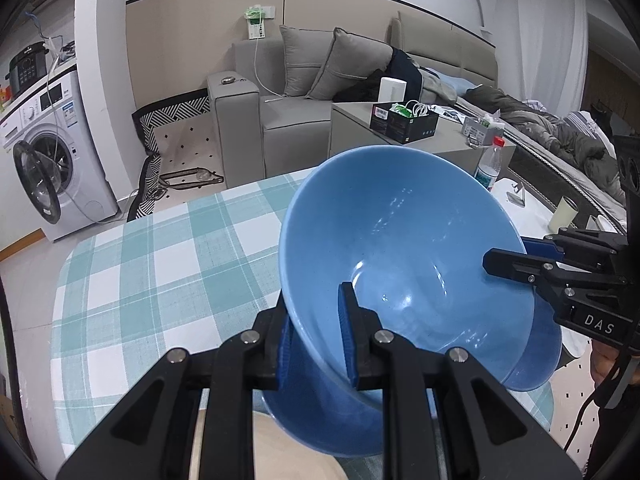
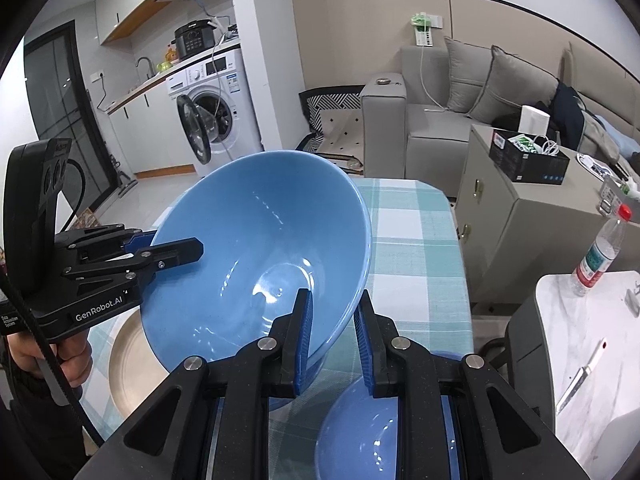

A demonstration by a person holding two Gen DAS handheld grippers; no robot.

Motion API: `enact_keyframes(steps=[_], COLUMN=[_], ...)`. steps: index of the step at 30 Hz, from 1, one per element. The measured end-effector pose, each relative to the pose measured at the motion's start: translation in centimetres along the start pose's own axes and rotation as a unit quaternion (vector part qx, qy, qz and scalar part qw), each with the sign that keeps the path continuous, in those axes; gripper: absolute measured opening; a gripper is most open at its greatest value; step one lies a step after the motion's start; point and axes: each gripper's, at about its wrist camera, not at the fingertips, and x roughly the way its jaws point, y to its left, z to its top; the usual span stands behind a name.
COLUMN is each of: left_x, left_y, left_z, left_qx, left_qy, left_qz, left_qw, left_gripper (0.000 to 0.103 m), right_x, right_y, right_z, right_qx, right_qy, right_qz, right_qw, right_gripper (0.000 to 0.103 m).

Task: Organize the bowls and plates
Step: 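Lift the blue bowl with both tools and carry it toward the other bowls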

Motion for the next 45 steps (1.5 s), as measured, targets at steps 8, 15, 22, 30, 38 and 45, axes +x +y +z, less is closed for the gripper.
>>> enact_keyframes(steps=[8,15,22,30,38,45], left_x=[-0.1,0.4,0.9,1.4,1.9,2.3], left_y=[1.2,1.8,2.1,2.1,1.9,1.8], left_z=[-1.4,-2.4,-3.4,-4.1,-4.7,-5.0], left_qx=[-0.011,-0.018,-0.021,-0.019,-0.014,-0.011], left_qy=[0.005,0.015,0.027,0.037,0.044,0.051], left_qz=[0.007,0.009,0.01,0.015,0.018,0.022], left_qw=[0.9999,0.9997,0.9993,0.999,0.9988,0.9984], left_gripper=[0.019,0.019,0.019,0.019,0.019,0.019], right_x=[1.3,2.4,3.5,4.5,5.1,5.6], right_y=[1.1,1.6,2.0,2.1,2.1,2.4], right_z=[-0.4,-1.0,-1.8,-2.4,-3.0,-3.7], right_qx=[-0.007,-0.009,-0.007,-0.005,-0.004,-0.012], right_qy=[0.012,0.027,0.041,0.054,0.061,0.064], right_qz=[0.011,0.015,0.02,0.021,0.017,0.001], right_qw=[1.0,0.999,0.999,0.998,0.998,0.998], right_gripper=[0.021,0.021,0.021,0.021,0.021,0.021])
